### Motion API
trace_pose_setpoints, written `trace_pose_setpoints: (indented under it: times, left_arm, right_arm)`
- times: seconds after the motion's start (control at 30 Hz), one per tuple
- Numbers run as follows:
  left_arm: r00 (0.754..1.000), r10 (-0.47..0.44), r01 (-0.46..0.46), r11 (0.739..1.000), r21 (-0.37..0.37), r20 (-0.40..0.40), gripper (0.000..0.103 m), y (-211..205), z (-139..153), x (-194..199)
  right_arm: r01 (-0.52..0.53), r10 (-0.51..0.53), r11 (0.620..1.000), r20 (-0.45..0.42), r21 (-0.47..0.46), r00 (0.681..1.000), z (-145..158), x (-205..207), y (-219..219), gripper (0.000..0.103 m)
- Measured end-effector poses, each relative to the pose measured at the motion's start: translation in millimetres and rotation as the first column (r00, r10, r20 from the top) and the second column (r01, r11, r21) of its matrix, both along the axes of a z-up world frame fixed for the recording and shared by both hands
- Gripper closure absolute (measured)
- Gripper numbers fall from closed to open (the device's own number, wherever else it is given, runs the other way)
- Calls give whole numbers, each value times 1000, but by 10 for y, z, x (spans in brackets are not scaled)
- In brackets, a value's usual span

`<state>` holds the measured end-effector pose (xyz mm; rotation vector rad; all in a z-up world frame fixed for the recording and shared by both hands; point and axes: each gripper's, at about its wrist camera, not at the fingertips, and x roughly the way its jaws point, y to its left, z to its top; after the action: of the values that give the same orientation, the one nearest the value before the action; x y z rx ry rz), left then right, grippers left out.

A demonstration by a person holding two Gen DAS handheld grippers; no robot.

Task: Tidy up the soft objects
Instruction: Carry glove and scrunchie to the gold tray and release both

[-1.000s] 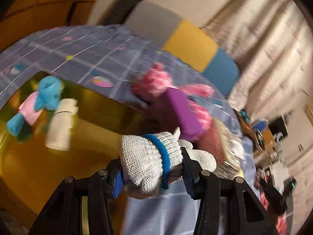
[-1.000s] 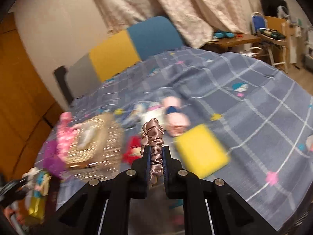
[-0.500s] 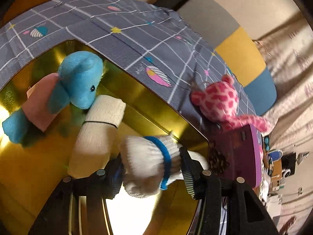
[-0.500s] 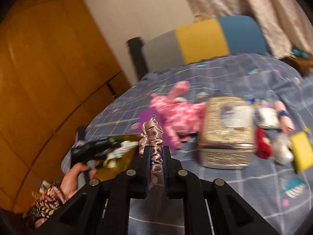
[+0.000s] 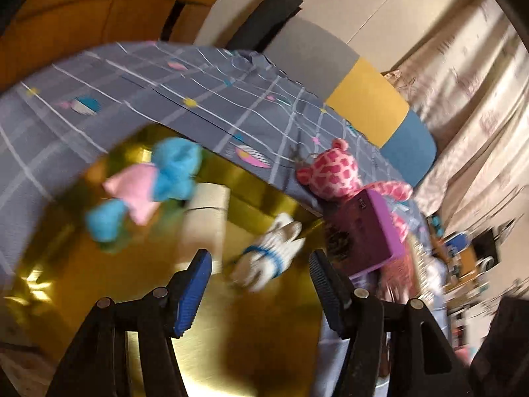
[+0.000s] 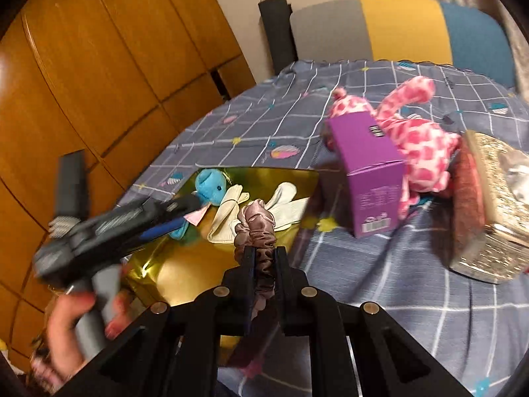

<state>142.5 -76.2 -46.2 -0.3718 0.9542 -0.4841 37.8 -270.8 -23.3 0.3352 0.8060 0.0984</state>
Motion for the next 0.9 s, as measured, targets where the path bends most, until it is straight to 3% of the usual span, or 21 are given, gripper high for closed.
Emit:
trace_pose_setpoints:
  times: [0.07,0.23,0.37,0.57,0.6,0.67,0.77,0.9]
  left_arm:
    - [999,27,-28,999,28,21,41,145,19,-104]
    - [996,73,-74,997,12,47,41,426,71,-289]
    - [994,60,-63,997,38,95,41,492,159,-340]
    - [992,105,-107,994,13,65,41,677,109,-338]
    - [992,111,-112,994,13,59,41,703,94,-331]
    - [992,118,-118,993,12,52,41,738,72,-329]
    - [991,127,-128,992,12,46,41,772,51,-330]
    - [990,130,-131,991,10,56,41,778,59,-348]
  right_arm:
    - [1,-2,999,-24,-34,1000,-49,115,101,91]
    - [4,-13,994,-83,-111,996,-182,417,350,91]
    - [42,-61,984,-107,-170,992,-308,621,454,91]
    - [113,-147,969,-142,-222,979,-439,795,475,89]
    - [121,-157,965,-145,-231,977,-463,817,464,84]
    - [130,-169,962,-150,-239,974,-499,846,455,65]
    - [129,-162,971,-157,-201,974,-479,820,450,60]
    - [138,-156,970,-77,-203,985,-257,640,481,52]
